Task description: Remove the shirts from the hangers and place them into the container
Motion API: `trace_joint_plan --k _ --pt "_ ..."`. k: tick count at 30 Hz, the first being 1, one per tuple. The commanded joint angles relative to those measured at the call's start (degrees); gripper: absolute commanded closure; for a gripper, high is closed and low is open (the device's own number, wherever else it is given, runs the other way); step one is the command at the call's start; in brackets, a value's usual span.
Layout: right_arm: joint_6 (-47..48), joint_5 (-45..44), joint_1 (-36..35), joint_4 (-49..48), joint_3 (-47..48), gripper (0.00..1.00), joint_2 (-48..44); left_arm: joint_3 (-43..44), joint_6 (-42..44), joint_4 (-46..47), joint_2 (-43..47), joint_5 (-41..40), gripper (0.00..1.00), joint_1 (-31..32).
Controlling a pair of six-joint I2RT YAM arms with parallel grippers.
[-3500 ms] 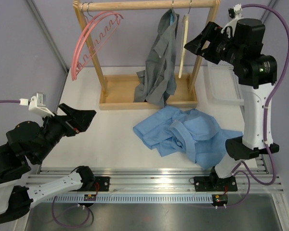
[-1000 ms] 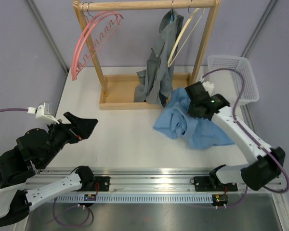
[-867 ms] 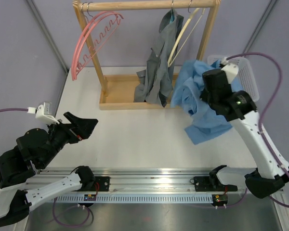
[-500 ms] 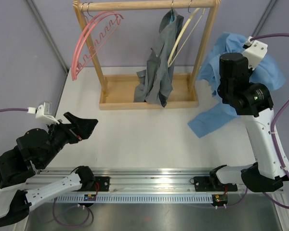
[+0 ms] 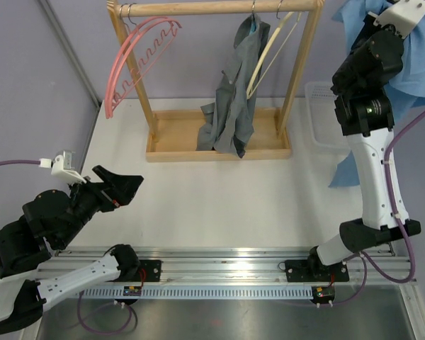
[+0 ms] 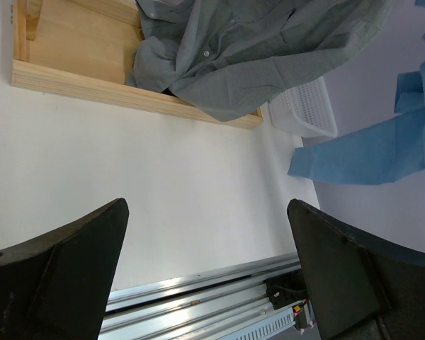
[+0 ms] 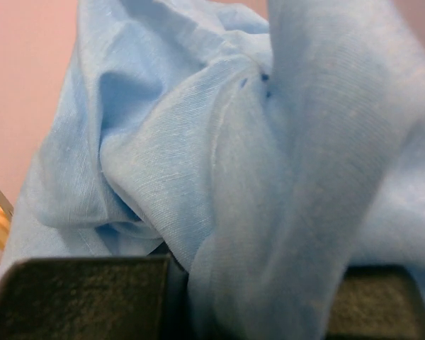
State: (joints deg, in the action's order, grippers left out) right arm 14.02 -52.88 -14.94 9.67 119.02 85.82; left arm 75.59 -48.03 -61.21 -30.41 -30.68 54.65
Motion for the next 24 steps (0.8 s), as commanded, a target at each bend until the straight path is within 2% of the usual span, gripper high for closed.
trace_joint_plan --k 1,2,8,9,12,13,14,17,18,22,24 --pt "5.23 8.13 3.06 -11.43 9.45 1.00 5.04 0.26 -0.05 1.18 0.27 -1.14 0.01 0.19" --pt "4.70 9.89 3.77 -11.69 12.95 1.00 7.67 0.34 0.04 1.18 0.18 -1.23 0.01 0.19" --pt "4.70 18.23 6.85 -23.28 20.28 1.00 16.38 -0.09 0.22 1.53 -0.44 -1.40 0.01 0.19" --pt "5.31 18.95 6.94 -28.60 20.20 1.00 17.00 -0.36 0.31 1.97 -0.44 -1.32 0.01 0.19" --pt "6.63 22.03 7.64 -35.84 22.73 1.00 20.51 -0.88 1.36 3.20 -0.35 -1.40 0.01 0.19" --pt "5.94 22.64 8.17 -35.25 27.71 1.00 23.48 -1.15 1.97 4.33 -0.26 -1.40 0.01 0.19" --pt "4.80 24.74 8.69 -34.90 28.62 1.00 24.21 -1.67 2.32 5.04 0.00 -1.40 0.01 0.19" --pt "3.47 29.57 10.19 -42.35 29.59 1.00 26.58 -2.55 3.73 8.20 0.53 -1.49 0.01 0.19" --pt "3.64 30.46 10.72 -44.28 33.69 1.00 29.11 -2.56 4.34 9.60 0.44 -1.67 0.01 0.19" --pt "0.40 33.98 11.95 -45.80 40.48 1.00 32.12 -1.42 5.75 10.67 -1.13 -2.89 0.01 0.19" --pt "0.48 34.07 12.21 -47.63 39.54 1.00 32.21 -0.10 6.37 10.32 -2.54 -3.34 0.01 0.19"
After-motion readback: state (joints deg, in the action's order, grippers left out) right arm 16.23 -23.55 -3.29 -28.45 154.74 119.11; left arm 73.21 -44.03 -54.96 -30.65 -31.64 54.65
